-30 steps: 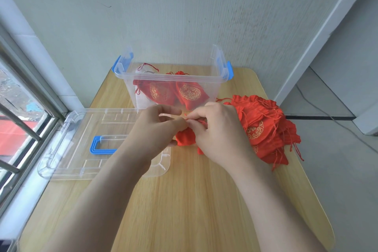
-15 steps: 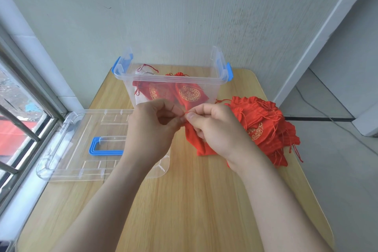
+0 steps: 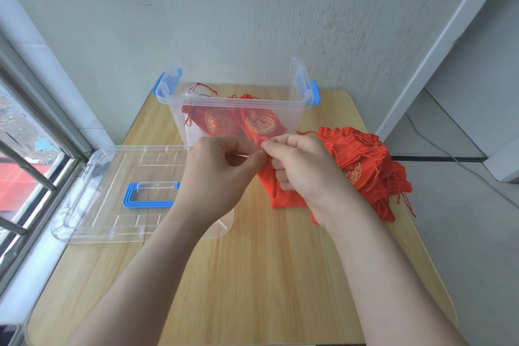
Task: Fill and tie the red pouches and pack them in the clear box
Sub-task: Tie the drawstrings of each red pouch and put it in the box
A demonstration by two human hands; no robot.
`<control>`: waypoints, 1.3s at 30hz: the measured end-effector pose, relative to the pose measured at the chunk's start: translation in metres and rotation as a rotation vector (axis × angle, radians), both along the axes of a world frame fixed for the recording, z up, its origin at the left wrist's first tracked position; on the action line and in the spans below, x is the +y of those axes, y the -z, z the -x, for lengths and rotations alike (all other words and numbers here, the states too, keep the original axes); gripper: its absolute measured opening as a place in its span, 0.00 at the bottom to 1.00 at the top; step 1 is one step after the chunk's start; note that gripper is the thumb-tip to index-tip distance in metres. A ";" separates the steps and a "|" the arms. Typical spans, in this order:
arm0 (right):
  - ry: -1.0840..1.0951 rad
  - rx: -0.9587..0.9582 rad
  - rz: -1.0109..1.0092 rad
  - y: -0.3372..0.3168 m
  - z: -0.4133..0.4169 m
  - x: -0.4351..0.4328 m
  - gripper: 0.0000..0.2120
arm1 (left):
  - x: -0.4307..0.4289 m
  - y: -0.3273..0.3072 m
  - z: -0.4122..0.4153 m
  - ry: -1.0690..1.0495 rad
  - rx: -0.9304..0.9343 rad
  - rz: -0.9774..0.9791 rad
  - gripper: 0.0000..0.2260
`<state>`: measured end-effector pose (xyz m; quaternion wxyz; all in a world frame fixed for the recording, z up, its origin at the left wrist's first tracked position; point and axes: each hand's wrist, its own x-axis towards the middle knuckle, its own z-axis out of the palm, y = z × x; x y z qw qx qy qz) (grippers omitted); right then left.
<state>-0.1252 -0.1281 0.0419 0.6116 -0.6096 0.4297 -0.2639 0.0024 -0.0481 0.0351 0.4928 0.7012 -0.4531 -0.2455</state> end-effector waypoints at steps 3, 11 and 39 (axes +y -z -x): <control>-0.012 0.046 0.039 0.005 -0.001 -0.001 0.10 | -0.003 0.001 -0.002 -0.028 0.082 -0.033 0.12; -0.058 0.047 0.052 0.004 -0.001 -0.002 0.07 | -0.007 0.003 -0.010 -0.088 0.330 -0.115 0.15; -0.028 0.201 0.335 0.024 0.003 -0.006 0.04 | -0.006 0.019 -0.020 -0.003 -0.105 -0.066 0.11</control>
